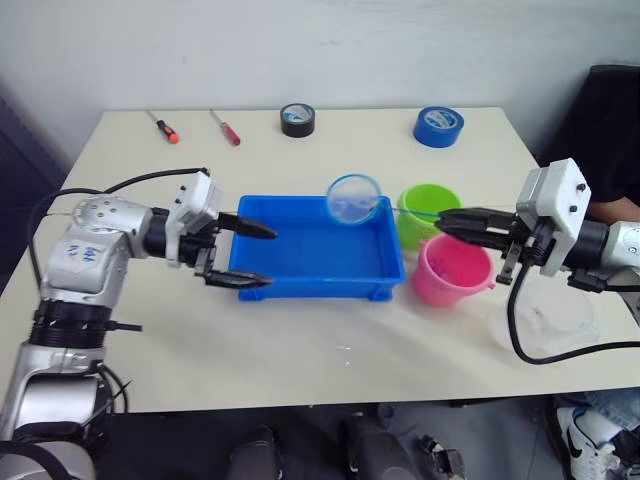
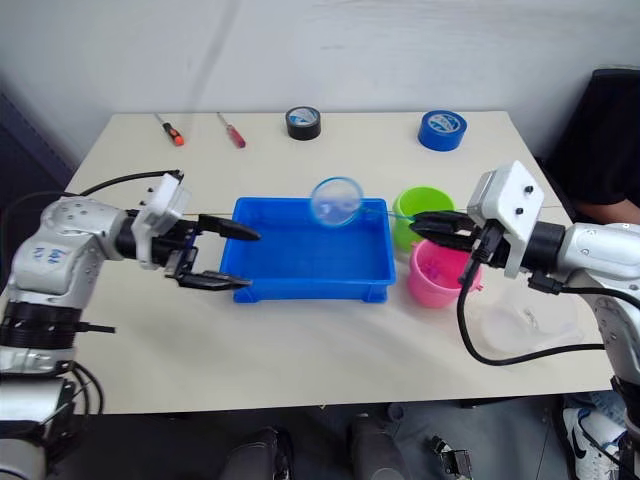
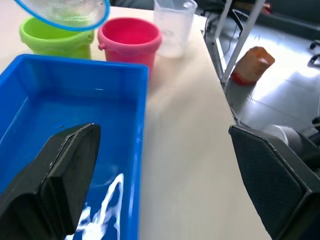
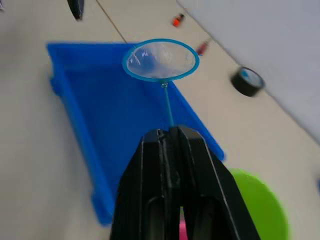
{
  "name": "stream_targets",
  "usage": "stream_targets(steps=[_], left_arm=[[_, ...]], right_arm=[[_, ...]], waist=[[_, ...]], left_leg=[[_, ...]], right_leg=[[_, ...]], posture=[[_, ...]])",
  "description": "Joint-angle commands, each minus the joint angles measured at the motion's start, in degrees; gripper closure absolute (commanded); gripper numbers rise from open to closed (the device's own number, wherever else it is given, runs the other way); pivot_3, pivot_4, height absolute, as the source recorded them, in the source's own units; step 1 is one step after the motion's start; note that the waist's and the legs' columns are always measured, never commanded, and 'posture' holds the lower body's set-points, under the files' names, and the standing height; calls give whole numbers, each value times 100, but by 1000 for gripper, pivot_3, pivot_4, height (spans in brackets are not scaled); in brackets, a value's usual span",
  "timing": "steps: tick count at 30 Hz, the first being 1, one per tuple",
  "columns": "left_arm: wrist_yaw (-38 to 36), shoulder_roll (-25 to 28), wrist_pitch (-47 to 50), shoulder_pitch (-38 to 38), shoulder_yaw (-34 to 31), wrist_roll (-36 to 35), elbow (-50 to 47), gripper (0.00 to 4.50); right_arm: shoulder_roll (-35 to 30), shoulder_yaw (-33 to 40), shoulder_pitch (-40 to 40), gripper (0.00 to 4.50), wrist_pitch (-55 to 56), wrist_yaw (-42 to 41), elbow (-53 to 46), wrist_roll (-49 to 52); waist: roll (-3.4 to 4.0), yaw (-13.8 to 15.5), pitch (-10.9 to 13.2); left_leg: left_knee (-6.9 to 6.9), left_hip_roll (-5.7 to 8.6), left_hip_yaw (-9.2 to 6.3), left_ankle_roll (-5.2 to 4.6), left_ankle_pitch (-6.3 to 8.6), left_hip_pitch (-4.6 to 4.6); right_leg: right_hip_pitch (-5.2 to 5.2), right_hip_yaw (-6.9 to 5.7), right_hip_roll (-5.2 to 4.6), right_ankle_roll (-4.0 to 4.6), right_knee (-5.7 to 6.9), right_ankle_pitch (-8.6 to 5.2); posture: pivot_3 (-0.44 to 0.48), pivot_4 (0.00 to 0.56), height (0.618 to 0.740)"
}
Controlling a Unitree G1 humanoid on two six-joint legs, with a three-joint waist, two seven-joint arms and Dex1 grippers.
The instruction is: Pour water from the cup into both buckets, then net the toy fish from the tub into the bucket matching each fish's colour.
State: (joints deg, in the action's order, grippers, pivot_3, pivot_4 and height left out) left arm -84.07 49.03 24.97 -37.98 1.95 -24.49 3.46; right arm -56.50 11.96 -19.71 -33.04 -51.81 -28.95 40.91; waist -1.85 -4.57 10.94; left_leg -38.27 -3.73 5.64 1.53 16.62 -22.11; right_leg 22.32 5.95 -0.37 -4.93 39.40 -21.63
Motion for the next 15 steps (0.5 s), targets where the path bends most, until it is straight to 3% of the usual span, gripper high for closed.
stream_targets(steps=[1, 7, 13, 15], left_arm=[[-390, 557, -92, 335, -70, 14, -487, 17], [-270, 989, -522, 951, -30, 251, -750, 17], [-38, 919, -508, 1032, -80, 253, -739, 17], [54, 857, -545, 1068, -58, 278, -693, 0]], right_arm=[[176, -259, 417, 4500, -340, -50, -758, 511], [200, -1691, 1122, 4500, 540, -353, -772, -1075], [468, -2484, 1153, 4500, 1517, -446, -22, -2319], [658, -2613, 1168, 3631, 1695, -383, 320, -2536]], waist=[[-5, 6, -3], [-8, 32, -4], [-11, 28, -3], [-12, 10, -4]], left_leg=[[2, 2, -7, -2, 1, -4], [0, 14, -11, -24, 13, -23], [0, 14, -10, -24, 12, -26], [2, 13, -10, -20, 10, -27]], right_leg=[[-2, -6, -3, 0, -7, 0], [1, -12, -13, -2, -33, 1], [7, -11, -7, -2, -31, 1], [10, -11, -5, -2, -31, 1]], posture=[[0, 150, 740], [0, 150, 740], [0, 150, 740], [0, 150, 740]])
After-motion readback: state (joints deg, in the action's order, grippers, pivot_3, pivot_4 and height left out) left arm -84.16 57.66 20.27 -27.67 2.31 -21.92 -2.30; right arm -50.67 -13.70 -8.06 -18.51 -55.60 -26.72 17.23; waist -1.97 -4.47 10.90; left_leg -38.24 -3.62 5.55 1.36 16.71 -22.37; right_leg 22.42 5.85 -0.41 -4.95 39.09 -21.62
